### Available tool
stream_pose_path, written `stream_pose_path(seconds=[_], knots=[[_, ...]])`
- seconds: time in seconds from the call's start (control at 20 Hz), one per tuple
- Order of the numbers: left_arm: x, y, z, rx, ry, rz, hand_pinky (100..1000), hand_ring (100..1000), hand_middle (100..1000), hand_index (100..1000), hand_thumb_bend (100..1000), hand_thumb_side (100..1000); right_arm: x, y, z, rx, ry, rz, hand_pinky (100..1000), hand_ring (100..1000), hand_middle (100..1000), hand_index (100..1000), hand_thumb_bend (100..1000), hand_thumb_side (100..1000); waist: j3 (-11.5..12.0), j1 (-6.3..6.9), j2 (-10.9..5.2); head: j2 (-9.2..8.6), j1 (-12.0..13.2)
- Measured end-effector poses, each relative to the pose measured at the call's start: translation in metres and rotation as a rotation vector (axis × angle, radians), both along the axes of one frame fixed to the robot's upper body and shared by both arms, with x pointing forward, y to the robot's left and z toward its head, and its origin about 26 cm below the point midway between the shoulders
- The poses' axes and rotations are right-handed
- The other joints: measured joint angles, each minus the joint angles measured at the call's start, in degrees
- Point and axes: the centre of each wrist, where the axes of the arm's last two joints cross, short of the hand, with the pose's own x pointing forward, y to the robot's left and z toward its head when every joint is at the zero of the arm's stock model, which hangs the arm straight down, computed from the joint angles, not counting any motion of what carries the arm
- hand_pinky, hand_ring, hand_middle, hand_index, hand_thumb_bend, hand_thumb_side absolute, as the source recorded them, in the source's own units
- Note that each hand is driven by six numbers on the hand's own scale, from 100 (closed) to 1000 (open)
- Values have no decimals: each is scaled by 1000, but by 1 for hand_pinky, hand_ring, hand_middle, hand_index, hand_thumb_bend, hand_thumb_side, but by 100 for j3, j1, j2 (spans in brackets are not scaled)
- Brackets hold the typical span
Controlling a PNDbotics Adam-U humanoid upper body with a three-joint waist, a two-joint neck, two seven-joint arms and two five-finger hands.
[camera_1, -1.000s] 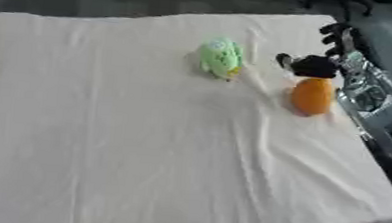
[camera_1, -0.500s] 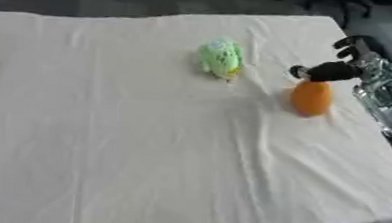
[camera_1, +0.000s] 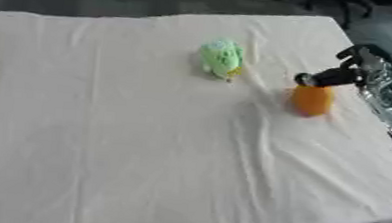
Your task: Pick up the objects with one hand, pass them to the other hand, and then place them into the box on the other side of the table.
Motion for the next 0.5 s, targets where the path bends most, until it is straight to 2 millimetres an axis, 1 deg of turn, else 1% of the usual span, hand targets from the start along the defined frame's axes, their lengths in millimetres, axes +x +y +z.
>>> stream_pose_path(seconds=[0.3, 0.4, 0.45, 0.5], knots=[[0, 0, 0, 3, 0, 0, 611, 714, 590, 660, 305, 459, 6, -5, -7, 11, 17, -16, 789, 767, 756, 838, 591, 250, 17, 4, 0, 2, -12], [0, 0, 0, 4, 1, 0, 611, 714, 590, 660, 304, 460, 7, -5, -10, 19, 23, -17, 787, 763, 748, 834, 567, 227, 19, 6, 0, 3, -13], [0, 0, 0, 4, 2, 0, 611, 714, 590, 660, 304, 461, 8, -6, -11, 23, 26, -19, 787, 763, 748, 833, 534, 193, 20, 9, 0, 4, -13], [0, 0, -1, 4, 3, 1, 611, 714, 590, 660, 304, 461, 8, -7, -13, 22, 30, -21, 787, 763, 748, 833, 530, 188, 21, 12, 0, 5, -13]])
